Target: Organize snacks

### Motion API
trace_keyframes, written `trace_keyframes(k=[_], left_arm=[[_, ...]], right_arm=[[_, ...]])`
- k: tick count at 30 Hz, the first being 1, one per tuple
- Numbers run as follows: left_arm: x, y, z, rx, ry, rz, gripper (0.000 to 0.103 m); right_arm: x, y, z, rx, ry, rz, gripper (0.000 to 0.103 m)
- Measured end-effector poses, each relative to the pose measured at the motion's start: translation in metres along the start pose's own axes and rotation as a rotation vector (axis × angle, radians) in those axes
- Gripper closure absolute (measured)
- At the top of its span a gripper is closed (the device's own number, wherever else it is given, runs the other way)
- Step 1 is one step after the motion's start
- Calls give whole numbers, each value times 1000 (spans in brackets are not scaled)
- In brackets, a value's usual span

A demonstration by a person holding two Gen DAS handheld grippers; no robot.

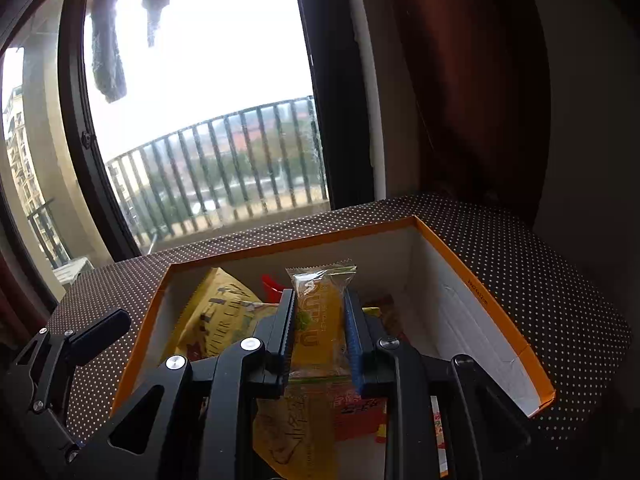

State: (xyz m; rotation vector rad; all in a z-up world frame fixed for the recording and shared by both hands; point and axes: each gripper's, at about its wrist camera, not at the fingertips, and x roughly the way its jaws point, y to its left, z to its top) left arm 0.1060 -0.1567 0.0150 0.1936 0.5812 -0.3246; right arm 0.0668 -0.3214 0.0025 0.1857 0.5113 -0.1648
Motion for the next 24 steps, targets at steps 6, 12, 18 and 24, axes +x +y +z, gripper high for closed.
trace_keyframes(k=[6, 12, 18, 24], left_arm=[[7, -18, -2, 31, 0, 52, 8], [10, -26, -1, 59, 4, 59, 7], [9, -26, -1, 56, 2, 46, 7], [-3, -21, -4, 32, -13, 14, 6]], right_arm=[[10, -15, -7, 35, 27, -10, 77], [15, -28, -12, 80, 38, -26, 77], [11, -32, -13, 94, 30, -55, 47], [0, -27, -13, 94, 3, -56, 32]])
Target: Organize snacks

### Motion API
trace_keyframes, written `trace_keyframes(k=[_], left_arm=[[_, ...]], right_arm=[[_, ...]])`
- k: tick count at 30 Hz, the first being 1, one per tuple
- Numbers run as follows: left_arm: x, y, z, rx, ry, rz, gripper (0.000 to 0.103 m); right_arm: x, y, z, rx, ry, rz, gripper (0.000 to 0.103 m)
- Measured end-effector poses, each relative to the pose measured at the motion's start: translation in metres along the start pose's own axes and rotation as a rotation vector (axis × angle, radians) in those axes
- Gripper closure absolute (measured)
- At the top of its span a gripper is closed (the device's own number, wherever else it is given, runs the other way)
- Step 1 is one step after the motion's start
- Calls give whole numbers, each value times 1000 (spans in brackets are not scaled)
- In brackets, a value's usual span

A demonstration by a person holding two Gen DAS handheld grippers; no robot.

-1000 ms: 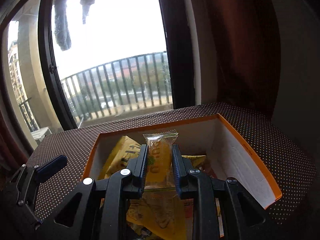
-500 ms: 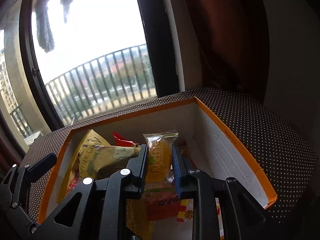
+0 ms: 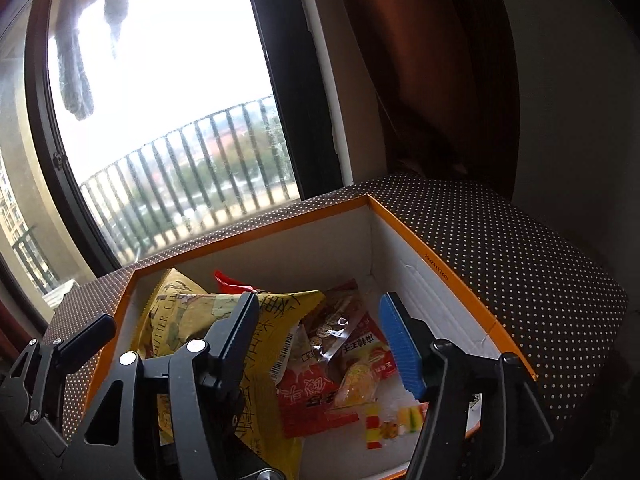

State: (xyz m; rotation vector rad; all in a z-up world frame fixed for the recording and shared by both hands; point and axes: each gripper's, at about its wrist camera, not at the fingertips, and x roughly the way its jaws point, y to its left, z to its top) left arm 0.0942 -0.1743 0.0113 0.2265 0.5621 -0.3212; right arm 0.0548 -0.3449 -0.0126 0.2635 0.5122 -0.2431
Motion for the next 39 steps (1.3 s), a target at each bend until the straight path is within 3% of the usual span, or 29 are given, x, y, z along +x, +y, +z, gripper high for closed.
trace_keyframes(k=[6, 20, 25, 39], left_arm=[[-12, 10, -5, -17, -15, -6, 6], [-53, 63, -22, -73, -95, 56, 2], [-72, 86, -33, -104, -126, 90, 1], [-117, 151, -71, -205, -178, 205, 1]], right_arm=[[-13, 9, -5, -16, -16, -3, 22], [-48, 67, -15, -112, -67, 30, 15], [-62, 93, -21, -145, -98, 56, 9], [-99, 148, -47, -232, -163, 163, 6]])
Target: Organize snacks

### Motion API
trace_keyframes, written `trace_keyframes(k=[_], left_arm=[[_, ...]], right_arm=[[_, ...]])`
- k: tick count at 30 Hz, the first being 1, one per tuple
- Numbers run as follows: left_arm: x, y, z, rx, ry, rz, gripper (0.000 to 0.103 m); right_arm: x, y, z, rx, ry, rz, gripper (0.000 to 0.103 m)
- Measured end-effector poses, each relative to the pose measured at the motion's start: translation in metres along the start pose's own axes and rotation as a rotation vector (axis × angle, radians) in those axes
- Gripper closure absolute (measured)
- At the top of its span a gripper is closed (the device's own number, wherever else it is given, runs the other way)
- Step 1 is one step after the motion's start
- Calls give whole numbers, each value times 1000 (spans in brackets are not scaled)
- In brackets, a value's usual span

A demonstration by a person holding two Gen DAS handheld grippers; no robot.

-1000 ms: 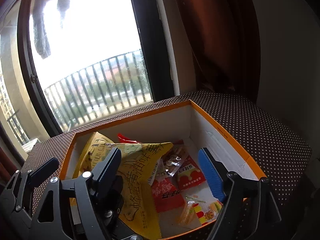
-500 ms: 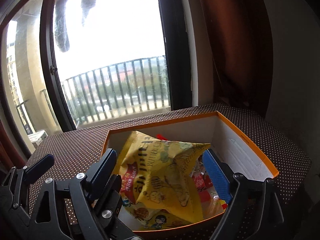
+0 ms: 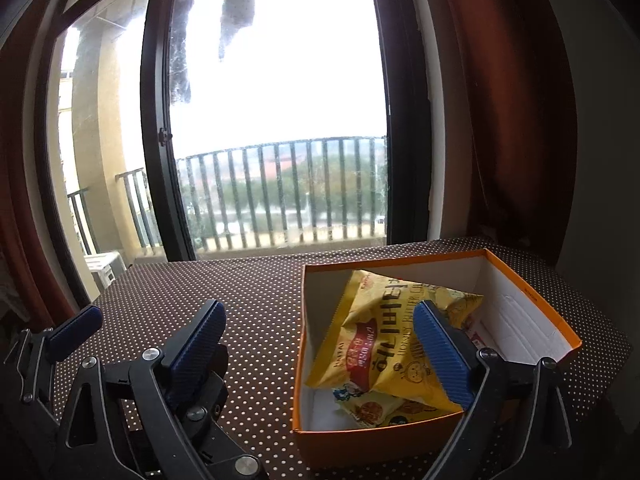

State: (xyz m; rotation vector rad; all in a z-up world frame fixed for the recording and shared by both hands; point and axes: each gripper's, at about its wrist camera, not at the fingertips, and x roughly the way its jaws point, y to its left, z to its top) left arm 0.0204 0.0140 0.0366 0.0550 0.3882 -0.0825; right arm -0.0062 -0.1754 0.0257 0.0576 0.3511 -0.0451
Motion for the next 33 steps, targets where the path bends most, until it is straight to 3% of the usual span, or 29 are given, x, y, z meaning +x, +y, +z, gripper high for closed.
trace_keyframes(k=[9, 23, 33], left_arm=[[-23, 18, -15, -5, -19, 52, 1], [-40, 35, -26, -89, -10, 72, 1], [-45, 34, -28, -96, -25, 82, 1]], right_arm=[[-15, 11, -13, 12, -16, 42, 5], [-37, 14, -26, 4, -41, 53, 4], [-42, 12, -28, 6, -53, 53, 3]])
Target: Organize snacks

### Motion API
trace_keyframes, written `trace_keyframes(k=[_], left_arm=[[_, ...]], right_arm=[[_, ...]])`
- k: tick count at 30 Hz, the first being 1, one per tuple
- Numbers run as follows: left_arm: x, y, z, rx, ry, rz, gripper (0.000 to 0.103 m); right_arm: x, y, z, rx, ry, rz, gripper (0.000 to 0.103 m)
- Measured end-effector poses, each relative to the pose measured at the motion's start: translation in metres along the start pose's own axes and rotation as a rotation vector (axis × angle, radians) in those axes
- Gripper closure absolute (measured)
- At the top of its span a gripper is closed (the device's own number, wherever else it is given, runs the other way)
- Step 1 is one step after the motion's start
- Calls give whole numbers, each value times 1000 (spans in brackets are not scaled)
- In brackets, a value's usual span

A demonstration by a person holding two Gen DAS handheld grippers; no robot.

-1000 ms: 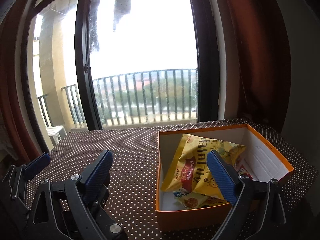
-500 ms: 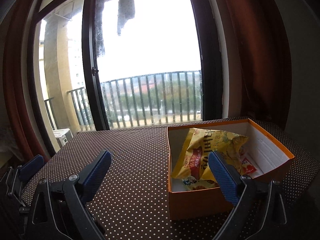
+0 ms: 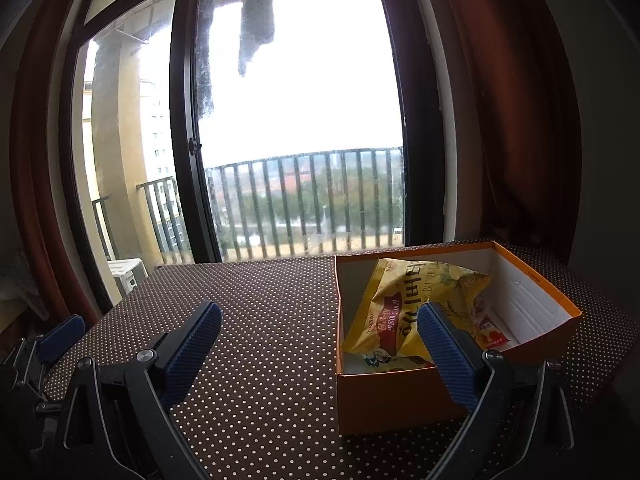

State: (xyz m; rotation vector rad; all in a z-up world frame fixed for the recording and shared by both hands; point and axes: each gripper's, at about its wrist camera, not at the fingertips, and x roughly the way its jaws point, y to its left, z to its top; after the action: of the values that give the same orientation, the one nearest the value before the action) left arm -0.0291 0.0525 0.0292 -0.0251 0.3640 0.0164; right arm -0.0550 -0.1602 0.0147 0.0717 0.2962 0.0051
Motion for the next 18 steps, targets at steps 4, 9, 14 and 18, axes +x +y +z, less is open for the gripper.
trace_keyframes(k=[4, 9, 14, 18], left_arm=[[-1, 0, -1, -1, -1, 2, 1], [-3, -1, -1, -4, -1, 1, 1], [-3, 0, -2, -6, -1, -1, 1], [-3, 0, -2, -16, 1, -5, 1]], right_arm=[[-2, -2, -1, -1, -5, -3, 3], [-3, -5, -2, 6, -5, -2, 3], [-3, -6, -2, 9, -5, -3, 2], [-5, -7, -2, 17, -7, -1, 2]])
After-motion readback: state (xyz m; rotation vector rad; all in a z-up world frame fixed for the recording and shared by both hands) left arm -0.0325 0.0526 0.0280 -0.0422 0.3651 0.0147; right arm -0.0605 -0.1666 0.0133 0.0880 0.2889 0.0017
